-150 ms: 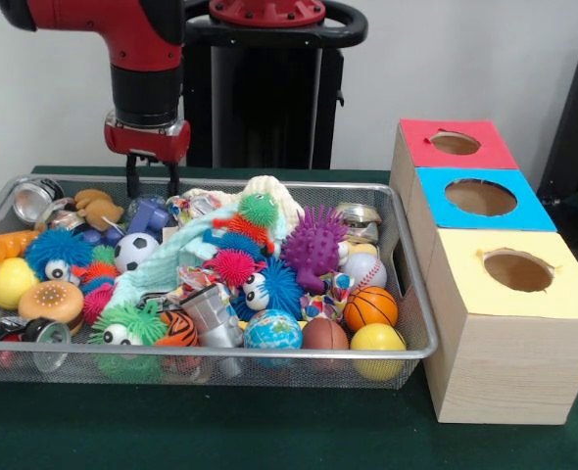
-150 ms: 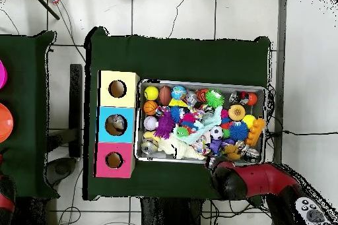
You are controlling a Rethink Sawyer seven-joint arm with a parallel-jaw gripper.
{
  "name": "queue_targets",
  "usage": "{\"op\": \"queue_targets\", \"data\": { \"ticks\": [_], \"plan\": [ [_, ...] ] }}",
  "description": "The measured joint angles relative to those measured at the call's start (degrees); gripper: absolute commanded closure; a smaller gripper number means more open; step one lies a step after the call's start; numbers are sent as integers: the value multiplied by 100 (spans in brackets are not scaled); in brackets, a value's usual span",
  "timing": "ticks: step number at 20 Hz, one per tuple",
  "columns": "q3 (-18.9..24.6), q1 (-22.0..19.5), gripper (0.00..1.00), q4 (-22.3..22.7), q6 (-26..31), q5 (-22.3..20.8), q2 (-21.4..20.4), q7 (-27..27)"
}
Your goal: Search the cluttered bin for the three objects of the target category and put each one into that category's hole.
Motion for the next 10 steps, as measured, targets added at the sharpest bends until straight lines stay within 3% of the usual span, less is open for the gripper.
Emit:
{"op": "queue_targets", "data": {
  "ticks": [5,10],
  "plan": [
    [128,-191,0,-23,-11,-26,91,0],
    [28,-77,0,-72,-201,-300,152,0]
  ]
}}
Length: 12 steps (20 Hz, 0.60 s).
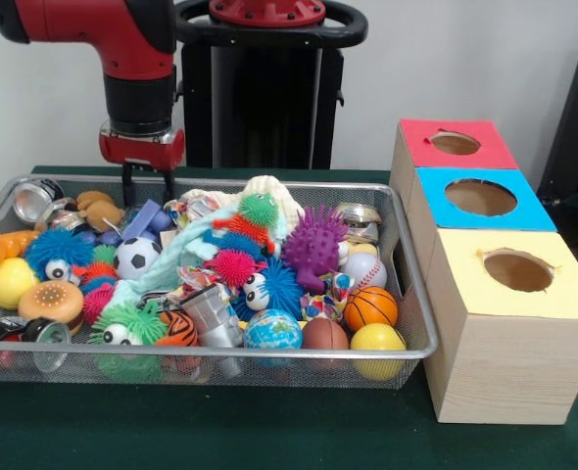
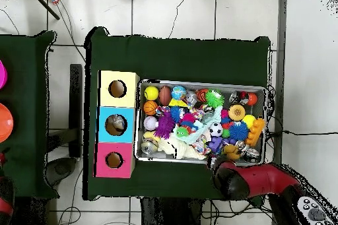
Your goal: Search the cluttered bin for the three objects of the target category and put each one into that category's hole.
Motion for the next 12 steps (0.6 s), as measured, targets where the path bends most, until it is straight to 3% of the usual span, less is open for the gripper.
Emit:
{"op": "queue_targets", "data": {
  "ticks": [12],
  "plan": [
    [-12,-224,0,3,-381,-42,116,0]
  ]
}}
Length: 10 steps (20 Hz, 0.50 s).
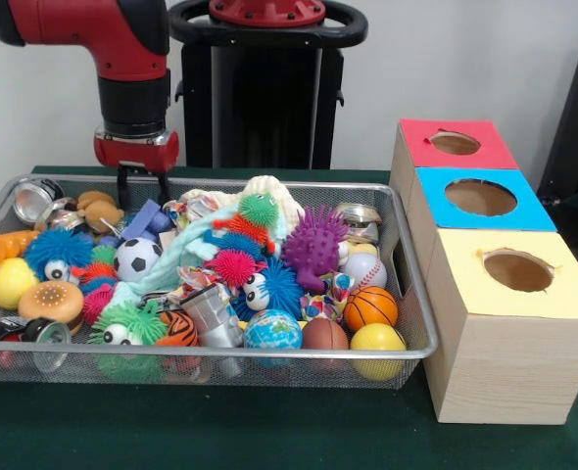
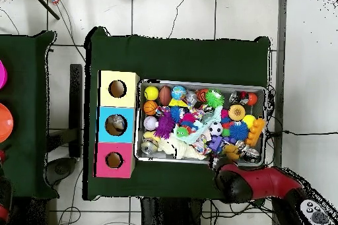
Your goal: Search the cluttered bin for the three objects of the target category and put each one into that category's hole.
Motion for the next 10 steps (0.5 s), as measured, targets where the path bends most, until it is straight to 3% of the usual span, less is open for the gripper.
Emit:
{"op": "queue_targets", "data": {
  "ticks": [10],
  "plan": [
    [73,-345,0,-8,-70,239,16,0]
  ]
}}
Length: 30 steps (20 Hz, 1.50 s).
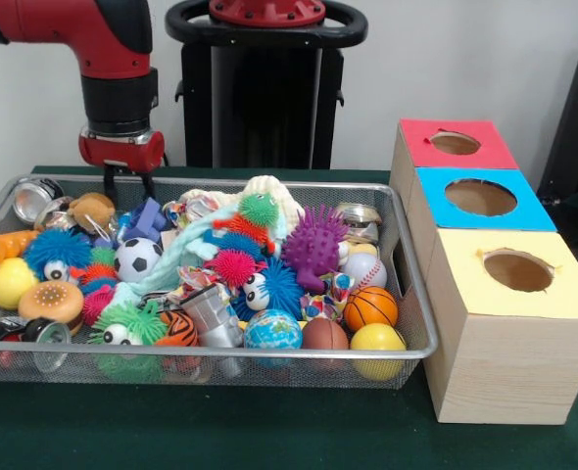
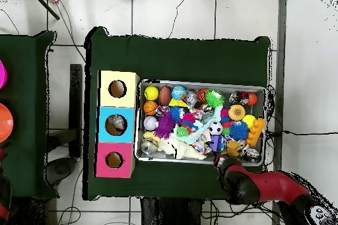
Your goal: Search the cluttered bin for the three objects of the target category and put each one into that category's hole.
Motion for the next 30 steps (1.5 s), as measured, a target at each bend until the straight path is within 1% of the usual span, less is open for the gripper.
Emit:
{"op": "queue_targets", "data": {
  "ticks": [2,17,18,23,26,30],
  "plan": [
    [-2,-29,0,-7,4,53,2,0],
    [-1,-37,0,-119,5,51,101,0],
    [-1,-44,100,-144,9,48,130,0],
    [36,-134,100,-148,31,51,193,0],
    [101,-270,100,-182,64,119,243,0],
    [117,-300,100,-197,121,208,266,0]
  ]
}}
